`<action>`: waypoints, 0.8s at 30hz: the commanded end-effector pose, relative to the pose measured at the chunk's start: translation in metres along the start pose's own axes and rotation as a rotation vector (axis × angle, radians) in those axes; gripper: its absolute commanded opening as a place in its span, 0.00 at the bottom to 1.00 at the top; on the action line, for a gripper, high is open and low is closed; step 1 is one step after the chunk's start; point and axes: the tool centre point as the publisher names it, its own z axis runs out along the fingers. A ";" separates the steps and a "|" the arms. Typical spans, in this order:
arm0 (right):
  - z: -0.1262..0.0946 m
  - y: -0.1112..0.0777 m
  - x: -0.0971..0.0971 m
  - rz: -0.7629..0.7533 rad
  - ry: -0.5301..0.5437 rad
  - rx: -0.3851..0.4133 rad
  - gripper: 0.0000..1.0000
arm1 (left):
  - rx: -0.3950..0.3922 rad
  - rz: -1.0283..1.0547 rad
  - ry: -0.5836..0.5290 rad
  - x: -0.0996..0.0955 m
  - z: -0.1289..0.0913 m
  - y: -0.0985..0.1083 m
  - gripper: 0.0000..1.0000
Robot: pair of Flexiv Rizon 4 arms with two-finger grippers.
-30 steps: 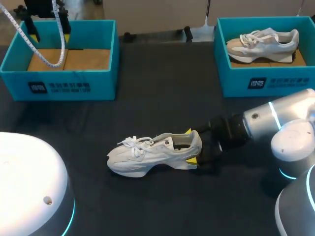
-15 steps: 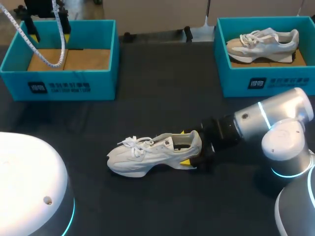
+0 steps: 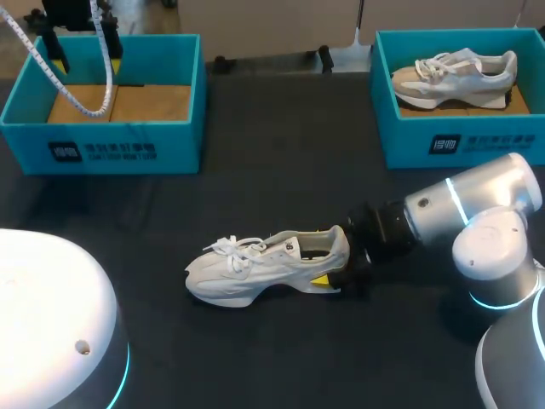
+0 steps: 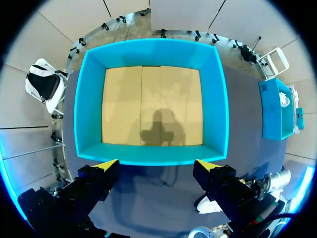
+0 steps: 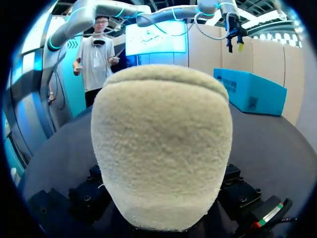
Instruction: Take the shoe out of the shoebox, open the shoe tongue, remove and reinsert the insole, then place the shoe into the shoebox
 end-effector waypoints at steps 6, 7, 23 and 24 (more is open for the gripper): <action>-0.017 0.000 0.005 0.006 -0.067 0.031 0.00 | -0.001 0.000 0.000 0.000 0.000 0.000 1.00; -0.018 0.000 0.004 0.007 -0.069 0.031 0.00 | -0.001 0.000 0.000 0.000 0.000 0.000 1.00; -0.023 -0.013 0.004 0.027 -0.086 0.029 0.00 | -0.001 0.000 0.000 0.000 0.000 0.000 1.00; -0.022 -0.013 0.005 0.027 -0.086 0.027 0.00 | -0.001 0.000 0.000 0.000 0.000 0.000 1.00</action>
